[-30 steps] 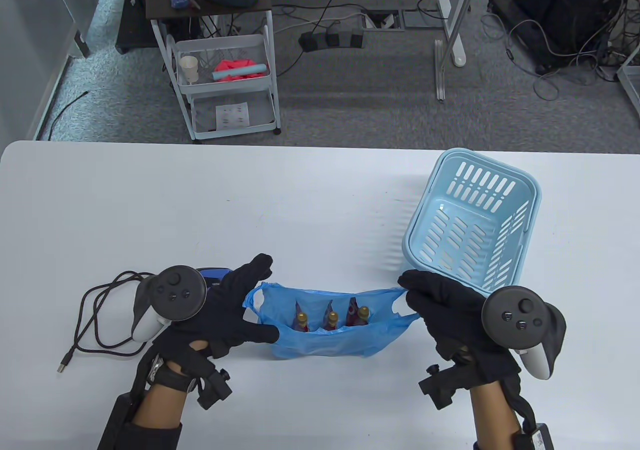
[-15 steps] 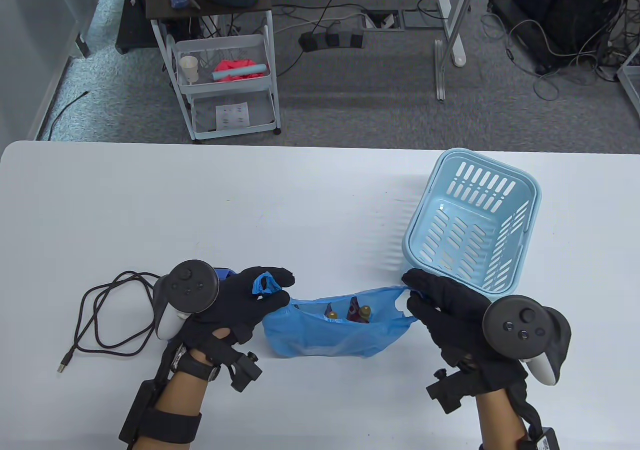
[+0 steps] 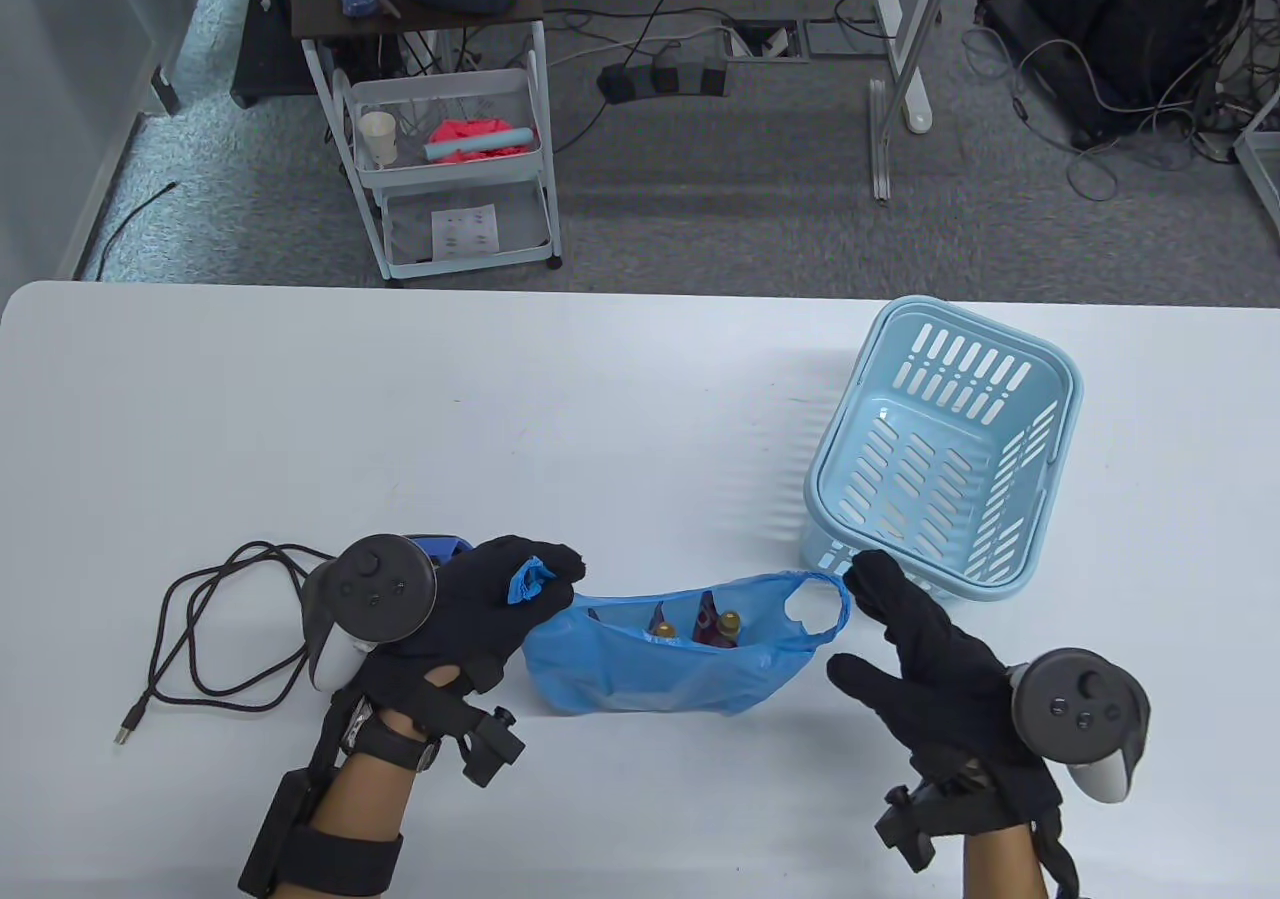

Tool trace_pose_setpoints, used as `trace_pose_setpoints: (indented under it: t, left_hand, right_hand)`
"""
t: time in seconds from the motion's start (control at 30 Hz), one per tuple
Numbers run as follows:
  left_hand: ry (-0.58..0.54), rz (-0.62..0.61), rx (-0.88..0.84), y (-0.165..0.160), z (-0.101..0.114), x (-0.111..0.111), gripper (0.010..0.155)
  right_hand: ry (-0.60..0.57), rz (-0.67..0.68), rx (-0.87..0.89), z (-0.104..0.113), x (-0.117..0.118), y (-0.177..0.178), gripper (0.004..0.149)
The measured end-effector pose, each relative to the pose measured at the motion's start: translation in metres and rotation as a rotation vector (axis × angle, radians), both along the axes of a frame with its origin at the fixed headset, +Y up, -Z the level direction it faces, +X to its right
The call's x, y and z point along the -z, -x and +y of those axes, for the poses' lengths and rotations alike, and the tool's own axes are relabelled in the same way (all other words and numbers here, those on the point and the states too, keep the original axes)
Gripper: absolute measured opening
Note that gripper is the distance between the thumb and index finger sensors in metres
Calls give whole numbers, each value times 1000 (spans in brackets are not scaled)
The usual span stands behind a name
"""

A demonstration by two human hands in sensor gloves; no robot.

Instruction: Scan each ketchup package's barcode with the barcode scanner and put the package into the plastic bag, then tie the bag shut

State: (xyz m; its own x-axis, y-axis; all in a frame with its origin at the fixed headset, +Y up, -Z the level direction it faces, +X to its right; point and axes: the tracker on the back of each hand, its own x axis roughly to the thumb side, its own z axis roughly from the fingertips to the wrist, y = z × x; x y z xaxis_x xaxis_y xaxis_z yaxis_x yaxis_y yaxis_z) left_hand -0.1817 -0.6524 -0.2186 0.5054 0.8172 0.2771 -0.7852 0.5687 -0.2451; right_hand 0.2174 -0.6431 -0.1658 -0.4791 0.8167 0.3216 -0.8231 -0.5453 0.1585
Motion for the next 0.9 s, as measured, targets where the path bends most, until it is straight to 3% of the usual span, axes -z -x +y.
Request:
trace_pose_setpoints:
  t: [0.17, 0.33, 0.57, 0.73, 0.9]
  left_hand:
    - [0, -2, 4, 0, 0, 0, 42]
    - [-4, -13, 27, -3, 3, -1, 41]
    - [-32, -39, 84, -12, 8, -4, 41]
    - [-62, -60, 192, -25, 10, -9, 42]
    - [-92, -69, 328, -43, 10, -13, 42]
  right_hand:
    - [53, 30, 141, -32, 24, 28, 97]
    - [14, 11, 171, -33, 36, 46, 94]
    - [-88, -55, 181, -28, 39, 59, 67]
    - [-54, -2, 147, -27, 39, 69, 38]
    - [-55, 21, 59, -22, 36, 82, 37]
